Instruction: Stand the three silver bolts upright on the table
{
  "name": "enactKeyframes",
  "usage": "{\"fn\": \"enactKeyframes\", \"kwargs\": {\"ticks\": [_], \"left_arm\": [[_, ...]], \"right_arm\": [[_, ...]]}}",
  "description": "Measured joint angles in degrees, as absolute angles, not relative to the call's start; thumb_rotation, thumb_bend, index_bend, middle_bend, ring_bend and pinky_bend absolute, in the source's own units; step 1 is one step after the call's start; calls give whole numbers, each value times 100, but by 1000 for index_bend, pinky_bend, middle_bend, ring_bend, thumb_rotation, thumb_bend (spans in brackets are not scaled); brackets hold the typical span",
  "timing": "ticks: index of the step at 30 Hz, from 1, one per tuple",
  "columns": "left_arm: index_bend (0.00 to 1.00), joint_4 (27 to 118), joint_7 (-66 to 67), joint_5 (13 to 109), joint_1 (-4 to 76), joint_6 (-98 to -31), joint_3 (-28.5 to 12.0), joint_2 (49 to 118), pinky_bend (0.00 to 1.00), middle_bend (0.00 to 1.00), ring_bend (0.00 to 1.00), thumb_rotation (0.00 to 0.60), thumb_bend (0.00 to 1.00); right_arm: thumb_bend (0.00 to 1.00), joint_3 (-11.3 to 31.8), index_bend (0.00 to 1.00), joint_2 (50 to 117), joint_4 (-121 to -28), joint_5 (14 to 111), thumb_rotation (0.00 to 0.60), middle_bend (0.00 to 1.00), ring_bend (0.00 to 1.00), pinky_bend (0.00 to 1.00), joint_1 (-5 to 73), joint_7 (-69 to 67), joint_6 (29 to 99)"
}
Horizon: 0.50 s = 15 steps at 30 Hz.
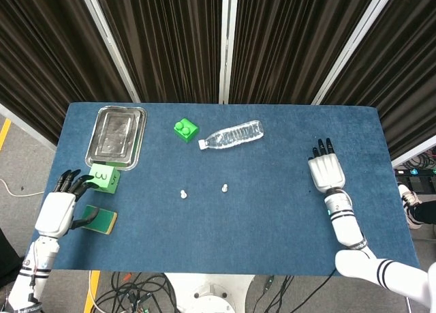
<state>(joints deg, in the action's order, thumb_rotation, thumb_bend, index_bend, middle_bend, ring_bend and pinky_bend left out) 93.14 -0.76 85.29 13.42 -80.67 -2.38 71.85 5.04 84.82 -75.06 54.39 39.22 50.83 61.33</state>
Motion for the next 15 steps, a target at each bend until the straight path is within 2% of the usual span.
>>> {"fn": "enactKeyframes", "kwargs": {"ticks": [15], "left_arm": [[321, 9271, -145, 8594, 1310, -8072, -248, 7200, 0, 186, 51, 600, 271]], "right_arm": [[405, 470, 487, 8712, -7303, 5543, 600, 216, 0, 0, 3812, 5044, 6254]]}}
